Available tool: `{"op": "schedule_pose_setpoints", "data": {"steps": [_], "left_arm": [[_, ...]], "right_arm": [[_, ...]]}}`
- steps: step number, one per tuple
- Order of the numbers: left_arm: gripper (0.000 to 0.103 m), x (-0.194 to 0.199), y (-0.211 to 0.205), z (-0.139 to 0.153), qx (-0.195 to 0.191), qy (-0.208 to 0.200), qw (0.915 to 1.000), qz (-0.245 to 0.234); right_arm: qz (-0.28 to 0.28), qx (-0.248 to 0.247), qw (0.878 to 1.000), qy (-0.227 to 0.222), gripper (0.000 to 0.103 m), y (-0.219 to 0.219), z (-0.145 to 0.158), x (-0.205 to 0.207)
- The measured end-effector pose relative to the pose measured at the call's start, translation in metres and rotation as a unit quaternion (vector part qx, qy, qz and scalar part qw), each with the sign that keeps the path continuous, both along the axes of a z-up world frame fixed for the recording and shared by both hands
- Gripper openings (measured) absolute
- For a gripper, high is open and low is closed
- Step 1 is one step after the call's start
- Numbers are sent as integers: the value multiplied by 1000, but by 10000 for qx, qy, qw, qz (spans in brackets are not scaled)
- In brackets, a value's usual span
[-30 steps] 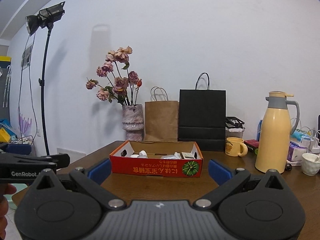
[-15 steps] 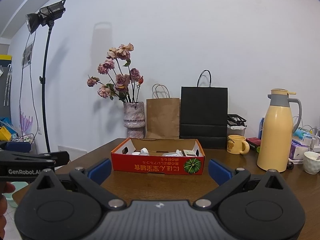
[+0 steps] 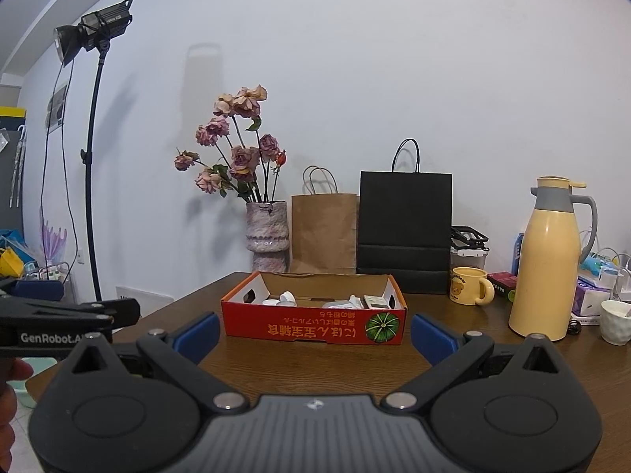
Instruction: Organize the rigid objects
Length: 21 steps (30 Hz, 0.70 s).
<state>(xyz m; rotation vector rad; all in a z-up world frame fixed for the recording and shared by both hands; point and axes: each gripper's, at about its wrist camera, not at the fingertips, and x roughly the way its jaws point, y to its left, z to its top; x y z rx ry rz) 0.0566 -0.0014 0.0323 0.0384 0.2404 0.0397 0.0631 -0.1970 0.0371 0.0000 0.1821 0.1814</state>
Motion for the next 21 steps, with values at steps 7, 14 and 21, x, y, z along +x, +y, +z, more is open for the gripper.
{"op": "schedule_pose_setpoints", "data": {"steps": [7,14,21], "left_arm": [[103,0,0,0,-4,-1,10000,3],[103,0,0,0,-4,2,10000,-1],[103,0,1,1,-9,-1,10000,-3]], "right_arm": [[-1,-1,10000,-1,103,0,0,0],[1,-1,10000,-3,103,1,0,0],[6,-6,10000,-5,103,3,0,-1]]}}
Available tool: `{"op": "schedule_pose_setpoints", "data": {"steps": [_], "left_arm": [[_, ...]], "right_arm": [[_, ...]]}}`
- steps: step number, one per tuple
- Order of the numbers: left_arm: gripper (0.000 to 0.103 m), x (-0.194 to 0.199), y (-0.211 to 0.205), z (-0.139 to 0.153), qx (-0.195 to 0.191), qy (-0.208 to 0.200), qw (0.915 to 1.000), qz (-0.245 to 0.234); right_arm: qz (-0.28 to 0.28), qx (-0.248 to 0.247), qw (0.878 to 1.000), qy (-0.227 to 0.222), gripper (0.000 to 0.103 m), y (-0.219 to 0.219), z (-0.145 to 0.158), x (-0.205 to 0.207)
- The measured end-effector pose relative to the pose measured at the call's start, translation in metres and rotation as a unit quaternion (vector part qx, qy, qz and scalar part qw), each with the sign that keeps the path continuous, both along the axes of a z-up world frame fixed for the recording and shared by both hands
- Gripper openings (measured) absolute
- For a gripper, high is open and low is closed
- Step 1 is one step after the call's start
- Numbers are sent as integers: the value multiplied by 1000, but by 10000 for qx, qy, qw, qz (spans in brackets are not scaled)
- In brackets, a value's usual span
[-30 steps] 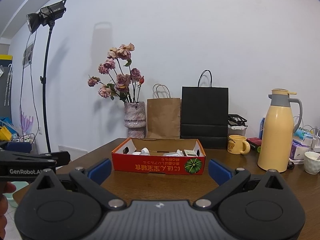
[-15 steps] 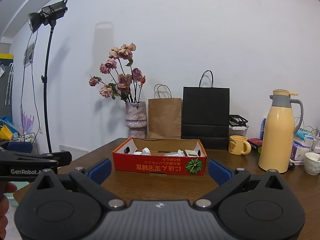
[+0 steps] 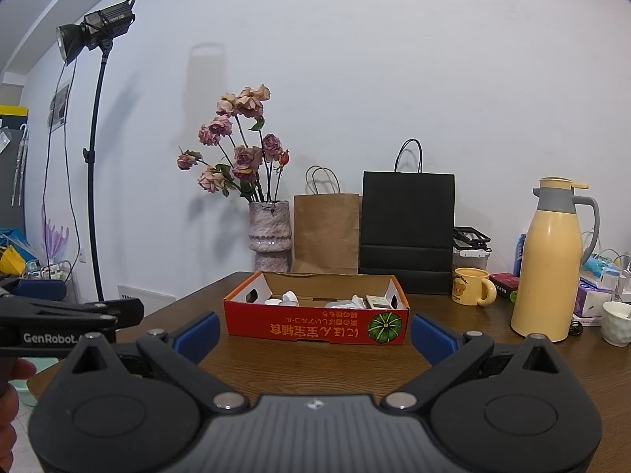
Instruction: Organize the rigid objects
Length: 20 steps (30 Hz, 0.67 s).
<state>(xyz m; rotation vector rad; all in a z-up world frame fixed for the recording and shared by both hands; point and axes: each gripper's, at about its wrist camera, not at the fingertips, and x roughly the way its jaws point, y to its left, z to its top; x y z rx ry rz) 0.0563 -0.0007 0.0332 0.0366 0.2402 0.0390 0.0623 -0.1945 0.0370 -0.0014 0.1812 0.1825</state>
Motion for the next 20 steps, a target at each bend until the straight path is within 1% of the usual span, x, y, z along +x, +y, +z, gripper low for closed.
{"op": "schedule_pose_setpoints", "data": {"steps": [20], "left_arm": [[103,0,-3,1,13,-62,10000,-29]], "right_arm": [[3,-3,10000,-3,103,2,0,-1]]}}
